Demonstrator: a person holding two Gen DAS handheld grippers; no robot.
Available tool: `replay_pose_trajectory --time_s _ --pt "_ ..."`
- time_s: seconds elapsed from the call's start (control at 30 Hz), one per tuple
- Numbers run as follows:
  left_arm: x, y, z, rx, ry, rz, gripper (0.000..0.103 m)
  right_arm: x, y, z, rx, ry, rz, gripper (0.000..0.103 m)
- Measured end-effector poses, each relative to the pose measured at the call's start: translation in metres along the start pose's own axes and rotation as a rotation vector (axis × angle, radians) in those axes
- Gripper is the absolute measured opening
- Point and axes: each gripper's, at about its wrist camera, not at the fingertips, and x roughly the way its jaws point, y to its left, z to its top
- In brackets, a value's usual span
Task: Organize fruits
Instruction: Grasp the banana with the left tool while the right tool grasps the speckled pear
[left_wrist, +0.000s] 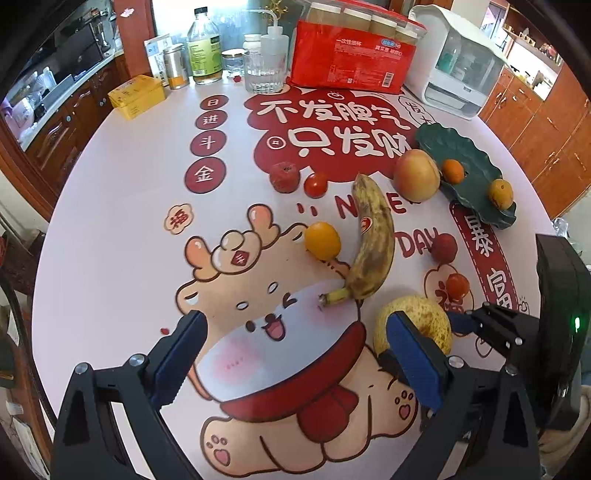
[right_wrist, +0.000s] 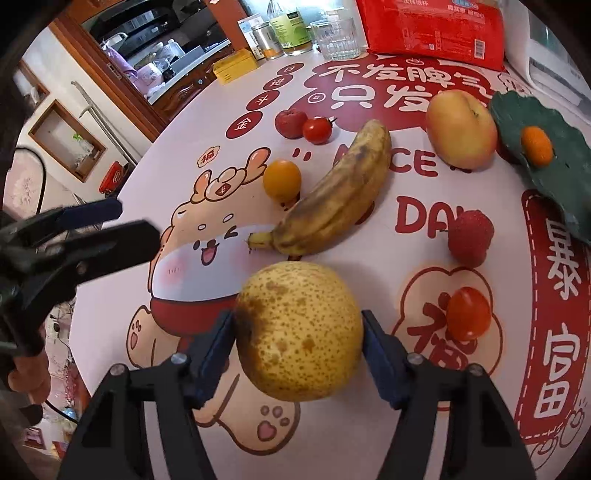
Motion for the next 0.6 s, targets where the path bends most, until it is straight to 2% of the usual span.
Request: replay_pose_trajectory --time_s 0.2,0.43,0.6 --pt "0.016 -0.019 0.018 0.027 0.019 -0.046 0.095 -0.017 -0.007 -0.008 -0.030 -0.017 -0.061 0.067" --pt "0.043 -0.053 0.046 0.072 0.059 -0.099 0.075 -0.053 -0.026 -0.008 -0.020 -0.087 -0.102 0.067" --pt "0.063 -0.077 0.054 0.129 0.094 -0.090 0.063 -0.069 -0.047 -0.005 0.022 -0.128 -0.141 0.067"
